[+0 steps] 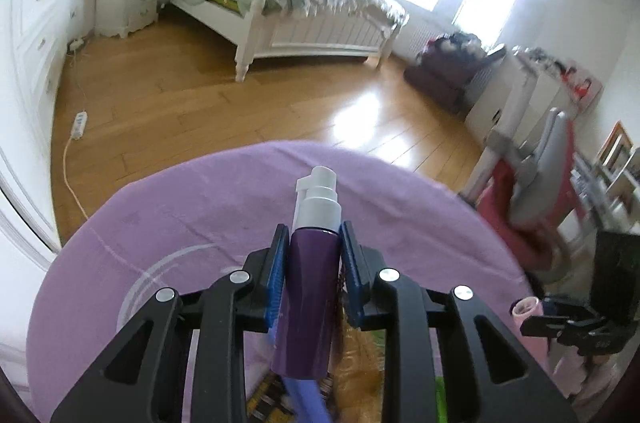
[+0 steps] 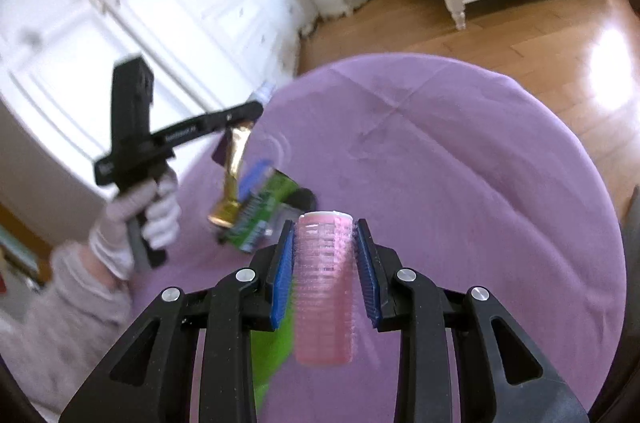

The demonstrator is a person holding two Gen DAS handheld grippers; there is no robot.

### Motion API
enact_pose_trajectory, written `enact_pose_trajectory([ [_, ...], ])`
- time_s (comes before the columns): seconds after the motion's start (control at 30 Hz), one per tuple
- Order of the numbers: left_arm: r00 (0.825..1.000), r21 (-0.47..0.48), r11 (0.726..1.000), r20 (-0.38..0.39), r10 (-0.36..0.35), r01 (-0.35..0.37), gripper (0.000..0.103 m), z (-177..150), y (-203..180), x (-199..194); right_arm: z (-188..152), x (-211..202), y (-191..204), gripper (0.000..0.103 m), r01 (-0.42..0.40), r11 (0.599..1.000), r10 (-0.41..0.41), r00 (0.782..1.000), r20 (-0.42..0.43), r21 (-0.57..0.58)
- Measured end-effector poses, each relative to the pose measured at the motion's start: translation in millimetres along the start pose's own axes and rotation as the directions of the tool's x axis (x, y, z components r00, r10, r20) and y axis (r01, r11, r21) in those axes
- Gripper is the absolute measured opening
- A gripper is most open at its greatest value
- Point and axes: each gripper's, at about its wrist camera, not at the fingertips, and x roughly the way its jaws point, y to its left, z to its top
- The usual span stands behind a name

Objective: Collect trash
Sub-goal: 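Carry the bottle and roller over the black bin and open both tools to drop them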

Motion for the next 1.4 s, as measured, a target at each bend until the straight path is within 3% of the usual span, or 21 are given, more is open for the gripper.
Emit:
enact_pose_trajectory([
  [0.23, 0.993, -0.024, 0.994, 0.054, -0.106, 0.108, 0.026, 2, -37, -34, -30, -69, 6, 0.030, -0.028, 0.996, 0.014, 0.987, 0.162, 0.089],
  [0.43, 0.992, -0.003, 0.992, 0.029, -0.126, 0.127, 0.026, -11, -66, -33, -58, -103, -13, 0.030, -0.028, 0.987, -0.006, 0.978, 0.209, 0.161],
  [0.73, 0.976, 0.145, 0.965, -0.018, -0.217, 0.218, 0.026, -62, -178, -23, -115, -155, -44, 0.030, -0.003, 0.954, -0.102, 0.937, 0.333, 0.301],
  [1.03, 0.908, 0.227, 0.881, -0.158, -0.387, 0.415, 0.026, -110, -311, 29, -159, -227, -93, 0.030, 0.060, 0.890, -0.279, 0.856, 0.436, 0.451],
  [1.27, 0.864, 0.231, 0.841, -0.264, -0.429, 0.489, 0.026, -135, -370, 66, -199, -269, -134, 0.030, 0.095, 0.834, -0.385, 0.805, 0.452, 0.543],
  [1.4, 0.854, 0.251, 0.829, -0.305, -0.422, 0.499, 0.026, -149, -392, 84, -220, -280, -160, 0.030, 0.124, 0.791, -0.451, 0.779, 0.435, 0.599],
])
